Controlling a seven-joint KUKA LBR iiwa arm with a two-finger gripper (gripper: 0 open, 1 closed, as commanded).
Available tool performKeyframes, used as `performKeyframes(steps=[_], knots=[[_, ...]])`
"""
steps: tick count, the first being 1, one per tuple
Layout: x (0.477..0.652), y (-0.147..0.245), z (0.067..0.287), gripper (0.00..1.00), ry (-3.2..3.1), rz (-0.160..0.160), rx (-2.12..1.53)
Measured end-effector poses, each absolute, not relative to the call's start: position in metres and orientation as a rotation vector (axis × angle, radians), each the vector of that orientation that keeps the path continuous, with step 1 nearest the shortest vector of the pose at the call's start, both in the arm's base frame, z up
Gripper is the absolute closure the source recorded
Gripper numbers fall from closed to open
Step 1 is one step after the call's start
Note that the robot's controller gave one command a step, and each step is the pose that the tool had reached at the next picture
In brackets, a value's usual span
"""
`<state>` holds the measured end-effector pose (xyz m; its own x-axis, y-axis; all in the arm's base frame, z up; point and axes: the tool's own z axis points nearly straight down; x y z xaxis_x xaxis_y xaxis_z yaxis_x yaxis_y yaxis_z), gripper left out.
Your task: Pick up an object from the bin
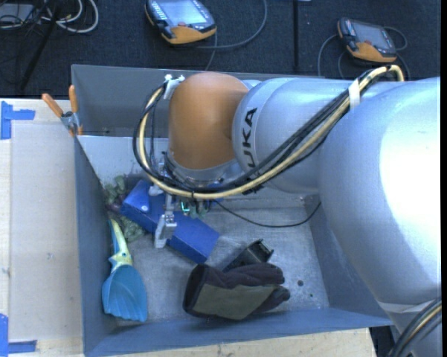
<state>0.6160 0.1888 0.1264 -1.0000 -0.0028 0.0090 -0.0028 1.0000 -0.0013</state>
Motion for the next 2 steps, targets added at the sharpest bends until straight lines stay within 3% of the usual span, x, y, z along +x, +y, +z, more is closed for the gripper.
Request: performKeyframes(steps=[2], knots=[[0.6174, 0.1885, 0.1309, 0.0, -3.139, 0.0, 0.006]])
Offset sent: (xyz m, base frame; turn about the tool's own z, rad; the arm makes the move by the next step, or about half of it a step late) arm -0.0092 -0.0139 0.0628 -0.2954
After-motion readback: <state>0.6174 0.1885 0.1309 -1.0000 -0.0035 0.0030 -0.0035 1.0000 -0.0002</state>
